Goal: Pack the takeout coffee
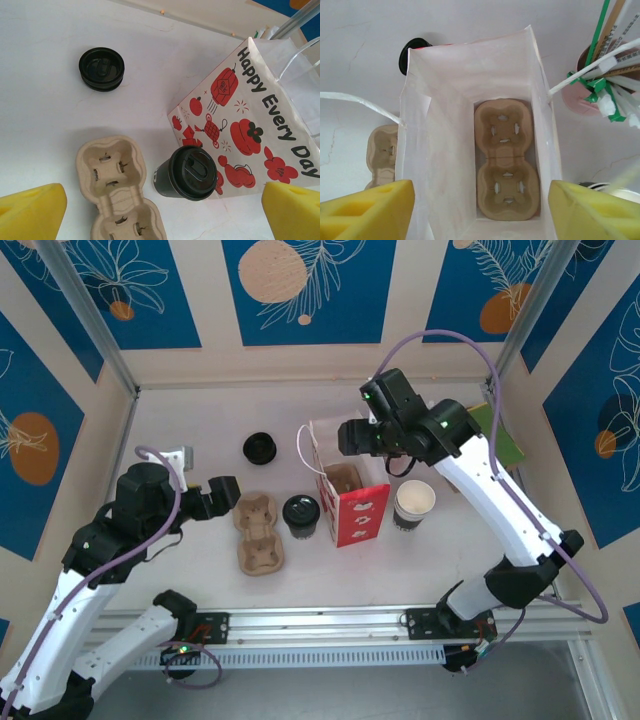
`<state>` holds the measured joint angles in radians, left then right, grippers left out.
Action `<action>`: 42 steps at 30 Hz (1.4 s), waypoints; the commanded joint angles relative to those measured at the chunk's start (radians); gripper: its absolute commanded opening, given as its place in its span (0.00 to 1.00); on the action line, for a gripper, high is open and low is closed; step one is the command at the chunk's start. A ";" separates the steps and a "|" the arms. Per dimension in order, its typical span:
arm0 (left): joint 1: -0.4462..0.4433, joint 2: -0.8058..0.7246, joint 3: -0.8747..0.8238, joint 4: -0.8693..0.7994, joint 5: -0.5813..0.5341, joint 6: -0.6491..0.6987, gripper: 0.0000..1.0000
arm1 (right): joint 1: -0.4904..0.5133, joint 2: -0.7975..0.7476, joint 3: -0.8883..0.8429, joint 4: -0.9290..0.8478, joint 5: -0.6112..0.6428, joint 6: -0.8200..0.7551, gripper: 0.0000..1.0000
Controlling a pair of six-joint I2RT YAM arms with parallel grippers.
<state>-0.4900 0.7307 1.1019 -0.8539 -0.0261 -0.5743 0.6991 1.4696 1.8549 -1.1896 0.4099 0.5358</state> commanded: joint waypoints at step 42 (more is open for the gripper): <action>-0.110 0.149 -0.051 -0.012 -0.092 -0.316 0.96 | -0.171 -0.292 -0.279 0.183 -0.310 -0.163 0.99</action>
<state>-0.5735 0.8604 1.0477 -0.8898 -0.0444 -0.8272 0.5461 1.2209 1.6077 -1.0657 0.1814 0.4366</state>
